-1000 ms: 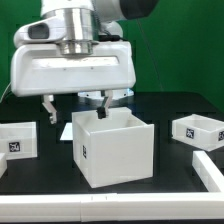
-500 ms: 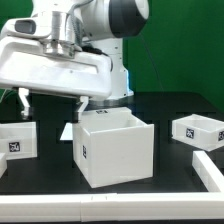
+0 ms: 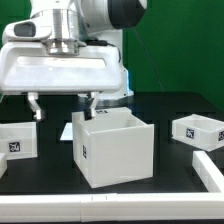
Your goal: Assemble drawer
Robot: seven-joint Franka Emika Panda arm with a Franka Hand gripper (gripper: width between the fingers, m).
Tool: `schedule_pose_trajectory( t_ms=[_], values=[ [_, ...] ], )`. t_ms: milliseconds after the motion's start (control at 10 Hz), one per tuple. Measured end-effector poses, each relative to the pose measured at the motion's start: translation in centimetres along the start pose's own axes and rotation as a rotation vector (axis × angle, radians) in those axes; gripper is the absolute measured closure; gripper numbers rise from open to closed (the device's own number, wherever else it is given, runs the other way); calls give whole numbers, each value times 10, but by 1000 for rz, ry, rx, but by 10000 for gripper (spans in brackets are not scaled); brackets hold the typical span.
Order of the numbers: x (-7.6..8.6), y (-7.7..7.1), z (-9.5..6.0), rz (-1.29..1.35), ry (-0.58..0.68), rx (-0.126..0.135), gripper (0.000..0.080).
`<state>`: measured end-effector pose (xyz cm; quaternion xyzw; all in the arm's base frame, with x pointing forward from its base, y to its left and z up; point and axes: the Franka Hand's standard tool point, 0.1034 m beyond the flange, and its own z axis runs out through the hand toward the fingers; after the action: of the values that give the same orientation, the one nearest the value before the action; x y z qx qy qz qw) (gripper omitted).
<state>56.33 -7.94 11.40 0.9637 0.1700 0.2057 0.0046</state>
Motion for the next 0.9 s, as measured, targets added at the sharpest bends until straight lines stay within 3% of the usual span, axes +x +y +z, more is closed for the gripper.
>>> schedule_pose_trajectory(
  t_ms=[100, 400, 500, 600, 800, 900],
  values=[
    [3, -6, -1, 0, 3, 0, 150],
    [1, -5, 1, 2, 0, 2, 150],
    [-5, -9, 5, 12, -34, 34, 150],
    [-14, -14, 10, 26, -92, 101, 150],
    [-21, -13, 26, 29, -86, 138, 150],
    [-25, -15, 34, 45, -75, 140, 150]
  ],
)
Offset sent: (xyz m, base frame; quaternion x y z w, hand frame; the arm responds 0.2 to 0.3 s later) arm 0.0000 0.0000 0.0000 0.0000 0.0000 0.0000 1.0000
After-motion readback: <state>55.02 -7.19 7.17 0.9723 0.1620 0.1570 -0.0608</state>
